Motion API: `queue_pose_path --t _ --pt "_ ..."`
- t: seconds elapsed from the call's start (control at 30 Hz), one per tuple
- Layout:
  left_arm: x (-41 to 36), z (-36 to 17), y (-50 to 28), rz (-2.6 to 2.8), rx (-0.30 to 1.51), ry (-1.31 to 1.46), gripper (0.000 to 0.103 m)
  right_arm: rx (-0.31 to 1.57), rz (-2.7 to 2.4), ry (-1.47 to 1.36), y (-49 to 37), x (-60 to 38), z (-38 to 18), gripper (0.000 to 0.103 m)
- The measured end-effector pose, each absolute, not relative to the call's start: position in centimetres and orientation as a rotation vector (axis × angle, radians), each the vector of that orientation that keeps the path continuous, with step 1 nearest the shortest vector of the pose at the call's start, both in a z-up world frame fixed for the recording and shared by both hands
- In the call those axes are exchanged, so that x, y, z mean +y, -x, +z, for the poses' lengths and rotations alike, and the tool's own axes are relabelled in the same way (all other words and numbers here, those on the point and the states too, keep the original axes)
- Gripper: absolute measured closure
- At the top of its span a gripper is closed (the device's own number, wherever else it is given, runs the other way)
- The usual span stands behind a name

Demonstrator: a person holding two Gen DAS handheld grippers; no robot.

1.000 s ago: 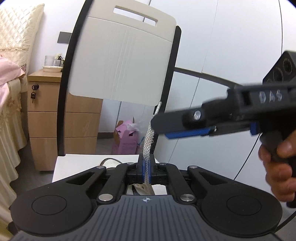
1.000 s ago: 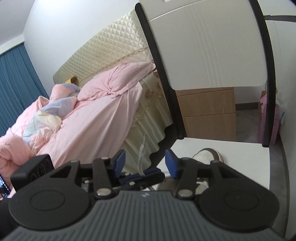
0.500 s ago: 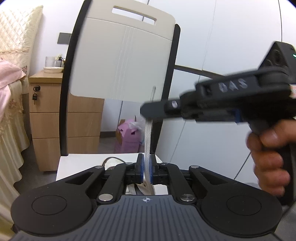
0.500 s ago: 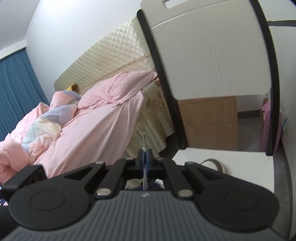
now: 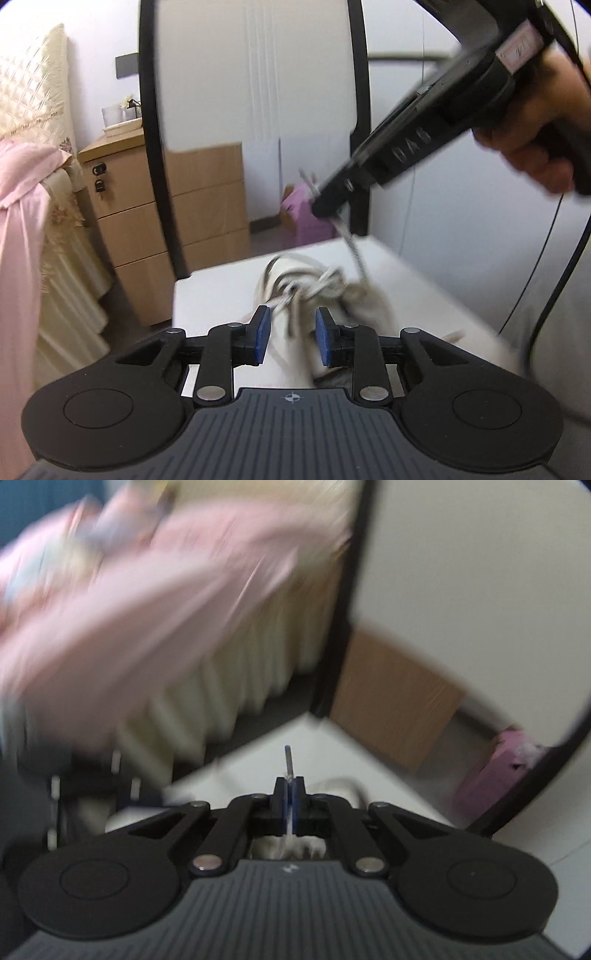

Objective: Lace up shoes with both hands
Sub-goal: 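Bring the lace end to the next eyelet with the right gripper while the left gripper holds the sneaker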

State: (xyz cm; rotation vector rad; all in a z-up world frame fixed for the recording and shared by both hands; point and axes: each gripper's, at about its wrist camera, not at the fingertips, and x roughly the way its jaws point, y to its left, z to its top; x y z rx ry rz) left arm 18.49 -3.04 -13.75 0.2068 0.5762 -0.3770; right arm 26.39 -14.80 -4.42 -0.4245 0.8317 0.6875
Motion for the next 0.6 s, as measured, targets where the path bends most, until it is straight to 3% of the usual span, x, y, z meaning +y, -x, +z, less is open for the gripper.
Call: queue_pose_path --t 0.13,0.27,0.6 --pt "-2.7 -14.7 -19.5 -0.396 0.626 -0.160 0.074 0.981 0.794 0.577 -27.9 -12.5 -6.7 0.100" --pt "-1.4 -15.5 -21.1 -0.419 0.696 0.023 0.090 1.090 0.857 0.653 -29.3 -10.6 -7.7 0.100" --pt "5.2 -18.8 -24.6 -0.465 0.880 0.660 0.090 1.293 0.909 0.708 -31.4 -9.5 -10.4 0.100"
